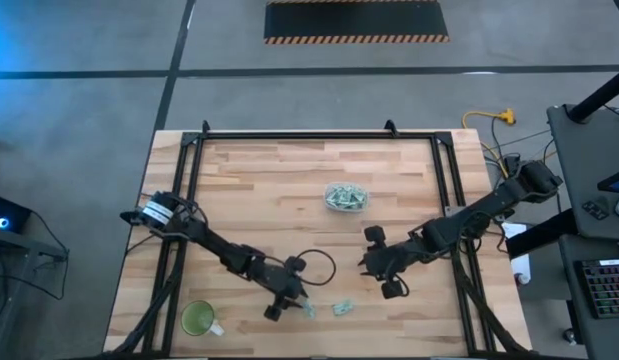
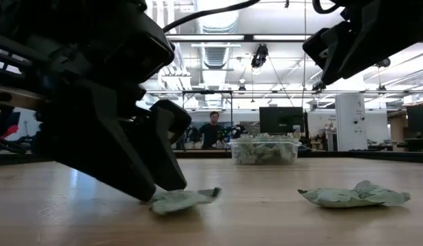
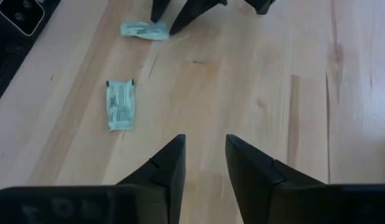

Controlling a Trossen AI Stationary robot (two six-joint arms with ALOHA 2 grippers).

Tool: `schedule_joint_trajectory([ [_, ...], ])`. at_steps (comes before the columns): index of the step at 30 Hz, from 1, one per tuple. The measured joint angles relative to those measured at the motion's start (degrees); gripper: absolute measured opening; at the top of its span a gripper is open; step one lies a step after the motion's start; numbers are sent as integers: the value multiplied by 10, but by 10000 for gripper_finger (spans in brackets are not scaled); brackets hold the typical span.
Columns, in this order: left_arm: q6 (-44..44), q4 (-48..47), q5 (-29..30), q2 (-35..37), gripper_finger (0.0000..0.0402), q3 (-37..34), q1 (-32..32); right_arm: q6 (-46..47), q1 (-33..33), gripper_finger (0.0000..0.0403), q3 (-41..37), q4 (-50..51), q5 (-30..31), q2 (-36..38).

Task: Pick and place Stevia / Truvia into bins
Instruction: Put the stevia packet into the transparent bin

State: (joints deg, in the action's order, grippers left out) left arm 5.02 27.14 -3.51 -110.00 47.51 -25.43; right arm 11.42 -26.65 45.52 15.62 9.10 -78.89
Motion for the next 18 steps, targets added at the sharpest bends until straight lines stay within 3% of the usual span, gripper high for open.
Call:
schedule_joint_trajectory([
  [8, -9, -3, 0, 0, 9, -1, 1, 18, 0, 91, -6, -1, 0, 0],
  [18, -22, -12, 4, 16, 53, -3, 1, 22, -2, 74, -10, -1, 0, 0],
])
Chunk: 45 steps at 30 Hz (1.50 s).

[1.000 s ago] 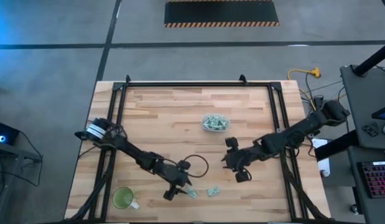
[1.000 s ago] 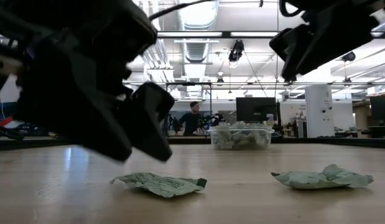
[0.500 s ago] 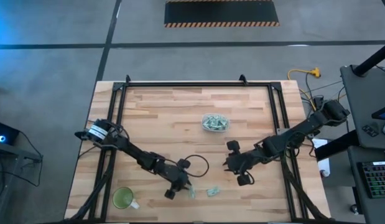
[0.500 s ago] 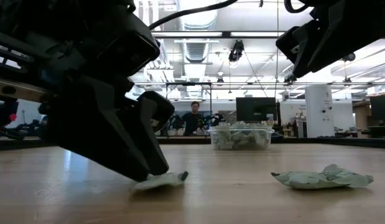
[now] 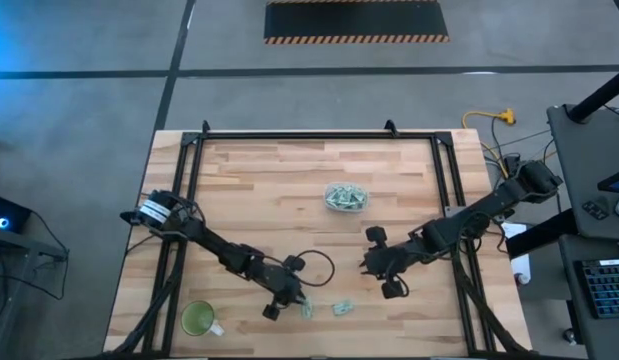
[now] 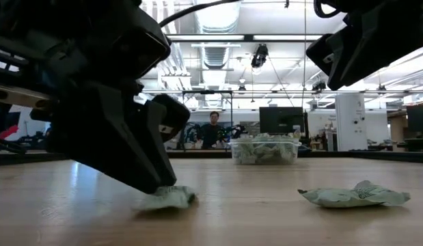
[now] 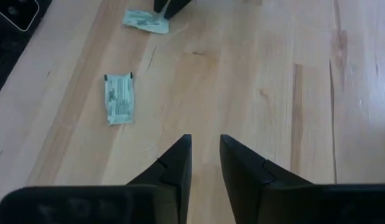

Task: Pick and place Stevia / Truvia into bins
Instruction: Put the stevia packet into the transparent bin

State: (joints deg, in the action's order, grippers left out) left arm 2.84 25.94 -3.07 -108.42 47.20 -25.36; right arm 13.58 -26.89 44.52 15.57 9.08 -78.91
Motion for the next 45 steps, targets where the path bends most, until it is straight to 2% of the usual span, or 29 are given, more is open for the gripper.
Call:
schedule_joint_trajectory([
  [12, -4, 38, 2, 4, 58, 0, 0, 0, 0, 70, -7, -7, 0, -1],
  [16, -2, 39, 2, -5, 83, 0, 0, 0, 0, 68, -9, -12, 0, 0],
  [23, 12, 54, 2, -18, 153, 1, 0, 0, 0, 71, -16, -14, -1, 0],
  [27, 11, 44, 0, -18, 161, 0, 0, 0, 0, 67, -17, -15, 0, 0],
  [32, 10, 45, 0, -27, 127, 1, 0, 0, 0, 61, -17, -17, 0, -1],
  [40, -2, 46, -2, -32, 10, 2, 3, 0, 0, 59, -17, -21, 0, -1],
  [42, -10, 45, 8, -30, 8, 2, 3, 0, 0, 58, -18, -23, 0, -1],
  [45, -28, 40, 71, -21, 6, 1, 7, -1, 0, 59, -21, -25, 0, 0],
])
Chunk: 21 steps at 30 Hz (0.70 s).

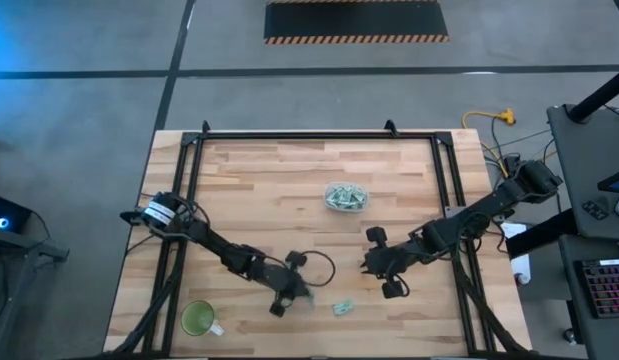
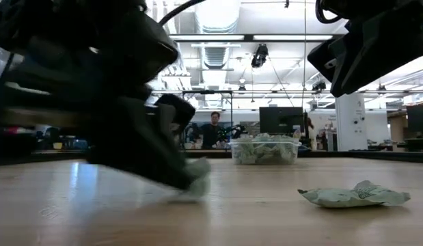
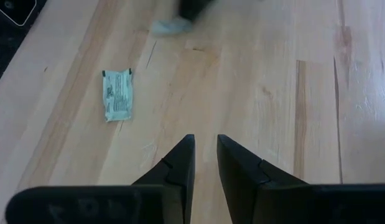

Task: Pick and place Stevia / Truvia into bins
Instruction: Put the stevia packet into the transparent bin

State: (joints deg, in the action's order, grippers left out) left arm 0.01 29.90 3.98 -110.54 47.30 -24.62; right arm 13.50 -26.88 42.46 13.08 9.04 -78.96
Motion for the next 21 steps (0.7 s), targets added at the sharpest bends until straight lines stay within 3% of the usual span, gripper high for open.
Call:
schedule_joint_trajectory([
  [4, -35, 3, 96, 25, 2, -1, 27, -2, 0, 61, -5, -2, 0, 0],
  [10, -95, 57, 168, 45, 2, -1, 115, -4, 0, 59, -11, -4, 0, 0],
  [15, -95, 80, 168, 44, 2, 18, 213, -4, 0, 61, -14, -5, 0, 0],
  [21, -94, 70, 102, 37, 2, 61, 291, -6, 0, 57, -18, -5, 0, 0],
])
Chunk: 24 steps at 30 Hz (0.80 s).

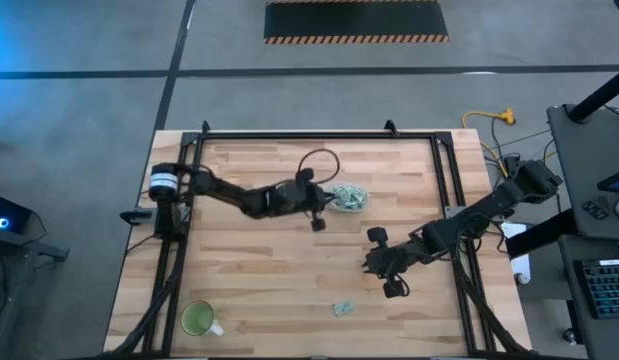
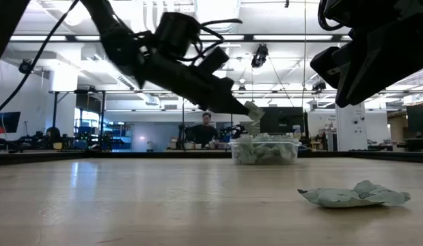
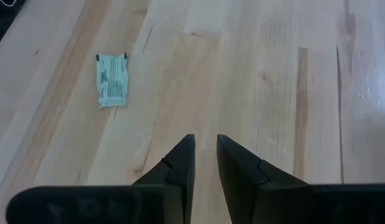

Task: Pick and place Stevia / Truvia into bins
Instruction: Put the stevia packet into the transparent bin

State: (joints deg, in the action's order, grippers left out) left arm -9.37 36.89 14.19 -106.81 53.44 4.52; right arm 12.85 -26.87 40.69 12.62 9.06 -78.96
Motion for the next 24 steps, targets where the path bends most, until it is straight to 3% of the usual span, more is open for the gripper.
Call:
schedule_joint_trajectory([
  [6, -3, -133, -24, -11, 14, 64, 27, -5, 0, 57, -1, -1, 0, 0],
  [16, -20, -166, -6, -7, 143, 85, 27, -15, 0, 57, -8, -39, 1, 0],
  [20, -19, -179, 27, 6, 177, 85, 26, -25, 0, 57, -28, -114, 0, 0],
  [24, -16, -252, 29, 44, 188, 85, 26, -44, -3, 57, -63, -236, -29, -18],
])
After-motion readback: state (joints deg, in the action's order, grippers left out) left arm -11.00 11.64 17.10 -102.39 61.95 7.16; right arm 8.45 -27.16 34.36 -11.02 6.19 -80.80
